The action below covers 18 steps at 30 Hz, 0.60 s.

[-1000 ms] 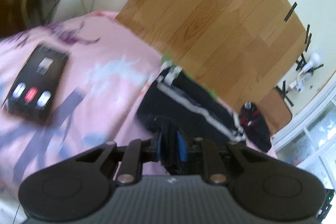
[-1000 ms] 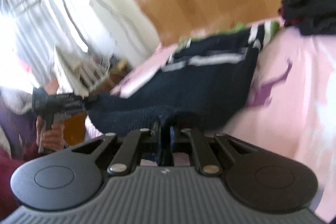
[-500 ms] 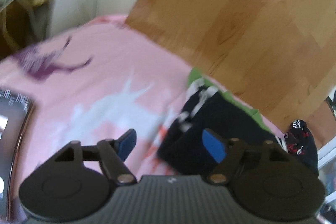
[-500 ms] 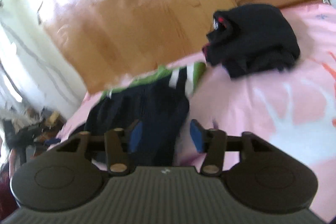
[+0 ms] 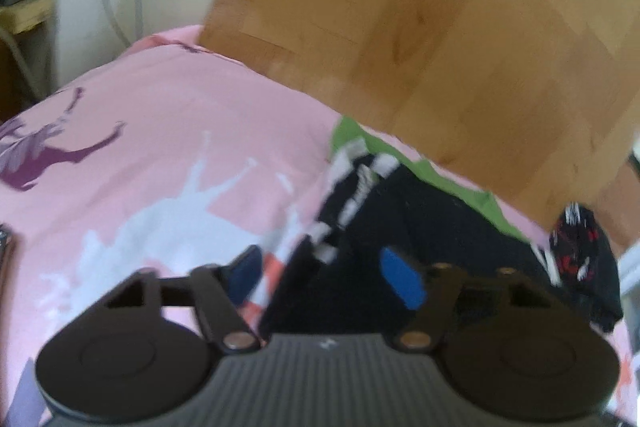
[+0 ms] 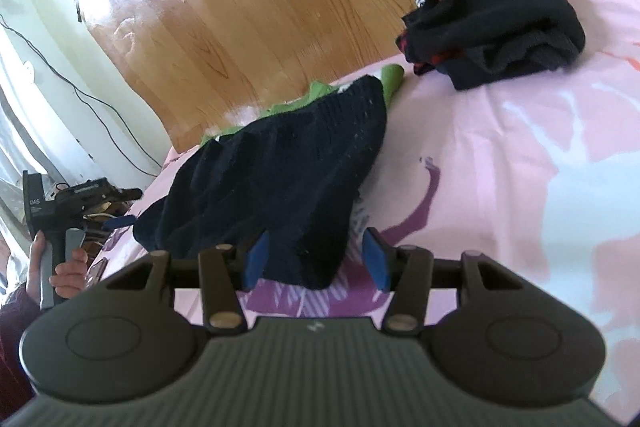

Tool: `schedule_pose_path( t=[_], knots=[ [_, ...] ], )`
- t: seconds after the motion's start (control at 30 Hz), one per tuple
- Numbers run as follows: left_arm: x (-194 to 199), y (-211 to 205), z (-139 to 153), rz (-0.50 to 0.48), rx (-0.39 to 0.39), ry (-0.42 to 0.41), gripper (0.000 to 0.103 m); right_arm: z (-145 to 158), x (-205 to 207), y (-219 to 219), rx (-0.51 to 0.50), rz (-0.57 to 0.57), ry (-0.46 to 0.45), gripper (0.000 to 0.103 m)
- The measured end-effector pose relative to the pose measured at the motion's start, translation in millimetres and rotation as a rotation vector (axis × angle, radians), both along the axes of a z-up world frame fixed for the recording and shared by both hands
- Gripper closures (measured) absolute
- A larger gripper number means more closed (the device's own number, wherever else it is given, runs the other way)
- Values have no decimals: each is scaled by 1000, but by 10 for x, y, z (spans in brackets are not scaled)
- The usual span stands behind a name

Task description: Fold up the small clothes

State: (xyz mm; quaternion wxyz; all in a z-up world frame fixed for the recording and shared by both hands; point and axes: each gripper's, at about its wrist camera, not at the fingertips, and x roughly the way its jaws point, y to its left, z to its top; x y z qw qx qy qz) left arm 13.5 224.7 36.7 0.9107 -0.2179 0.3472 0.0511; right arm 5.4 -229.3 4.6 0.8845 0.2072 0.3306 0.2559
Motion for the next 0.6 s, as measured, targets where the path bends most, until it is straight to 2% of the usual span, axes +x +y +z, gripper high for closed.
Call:
schedule_pose_path(
  t=[0.03, 0.07, 0.1, 0.13, 0.2, 0.23, 0.3, 0.37, 0.47, 0.5, 0.53, 0.57, 0.6],
  knots=[
    [36, -39, -28, -15, 13, 14, 59, 1, 16, -2, -1, -2, -8, 48],
    [57, -57, -68, -34, 21, 39, 80, -2, 35, 13, 0, -3, -13, 48],
    [80, -63, -119, -41, 26, 73, 92, -6, 65, 42, 0, -1, -16, 49],
    [77, -45, -164, -36, 14, 98, 93, -14, 94, 87, -5, 0, -16, 61],
    [-37, 3, -141, -25, -23, 80, 94, -45, 175, 167, -31, 20, 14, 92],
    [-141, 44, -102, -21, -39, 59, 95, -45, 185, 191, -43, 23, 20, 92],
    [-457, 166, -9, -6, -90, -9, 95, 25, 106, 197, -56, 34, -26, 92],
    [-696, 268, -17, 30, -126, -24, 94, 77, 25, 179, -62, 62, -56, 92],
    [-738, 288, -136, 69, -120, 24, 85, -5, 39, 163, -67, 67, 5, 86],
    [-720, 272, -177, 83, -98, 62, 72, -33, 48, 154, -72, 68, 24, 84],
    [-715, 275, -194, 79, -96, 74, 63, -36, 38, 139, -71, 60, 30, 76],
    [-730, 284, -202, 67, -111, 69, 48, -24, 15, 118, -65, 47, 35, 69],
    [-746, 288, -198, 62, -123, 58, 41, -7, -10, 71, -54, 37, 38, 58]
  ],
)
